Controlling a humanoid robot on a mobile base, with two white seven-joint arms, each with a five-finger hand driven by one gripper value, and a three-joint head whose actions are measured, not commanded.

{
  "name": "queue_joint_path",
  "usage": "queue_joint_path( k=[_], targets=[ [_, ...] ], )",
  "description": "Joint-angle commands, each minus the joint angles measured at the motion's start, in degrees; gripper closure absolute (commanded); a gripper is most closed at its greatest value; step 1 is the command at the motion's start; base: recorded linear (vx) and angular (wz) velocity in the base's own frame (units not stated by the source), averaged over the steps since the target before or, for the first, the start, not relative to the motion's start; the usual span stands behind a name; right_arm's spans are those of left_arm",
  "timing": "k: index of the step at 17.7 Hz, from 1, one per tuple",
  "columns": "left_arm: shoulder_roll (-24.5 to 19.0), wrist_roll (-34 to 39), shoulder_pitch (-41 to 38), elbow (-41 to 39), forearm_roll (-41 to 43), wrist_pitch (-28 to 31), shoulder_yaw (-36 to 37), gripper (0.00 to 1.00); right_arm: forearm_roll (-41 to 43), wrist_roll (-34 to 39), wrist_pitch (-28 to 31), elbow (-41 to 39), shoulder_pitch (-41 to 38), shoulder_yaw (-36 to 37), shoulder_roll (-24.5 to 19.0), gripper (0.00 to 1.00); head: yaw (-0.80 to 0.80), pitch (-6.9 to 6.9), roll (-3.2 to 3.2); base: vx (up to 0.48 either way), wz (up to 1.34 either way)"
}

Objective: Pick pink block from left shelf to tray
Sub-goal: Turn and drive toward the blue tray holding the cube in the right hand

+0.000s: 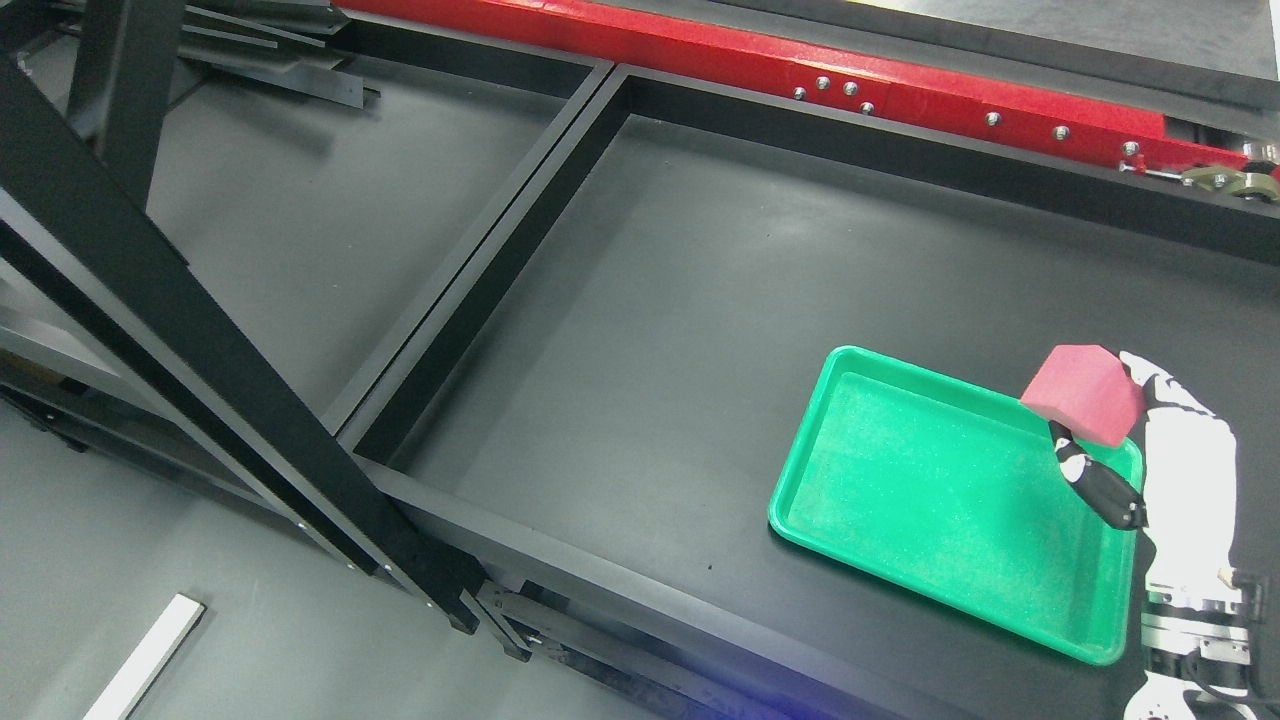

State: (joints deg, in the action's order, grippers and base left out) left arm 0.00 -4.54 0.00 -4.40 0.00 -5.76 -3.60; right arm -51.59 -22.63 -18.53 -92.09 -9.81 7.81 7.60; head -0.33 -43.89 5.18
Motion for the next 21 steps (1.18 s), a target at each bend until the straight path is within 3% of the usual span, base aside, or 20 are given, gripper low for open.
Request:
queue_joint_path(
  k=[1, 10, 21],
  targets=[
    [-1.0, 0.0, -0.5, 0.0, 0.1, 0.0, 0.0, 0.0, 0.2, 0.0, 0.0, -1.4, -0.4, 1.1, -1.0, 0.99, 0.0, 0.0, 0.0, -0.007, 0.02],
    [-1.0, 0.0, -0.5, 0.0, 0.1, 0.0, 0.0, 0.0, 1.2, 0.0, 0.0, -1.4, -1.0, 1.2, -0.9, 0.99, 0.0, 0.0, 0.0, -0.06, 0.14],
    [-1.0, 0.0, -0.5, 0.0, 0.1, 0.0, 0.0, 0.0, 2.4, 0.0, -0.1, -1.4, -0.8, 1.2, -0.9, 0.99, 0.0, -0.02, 0.0, -0.138, 0.58]
  ],
)
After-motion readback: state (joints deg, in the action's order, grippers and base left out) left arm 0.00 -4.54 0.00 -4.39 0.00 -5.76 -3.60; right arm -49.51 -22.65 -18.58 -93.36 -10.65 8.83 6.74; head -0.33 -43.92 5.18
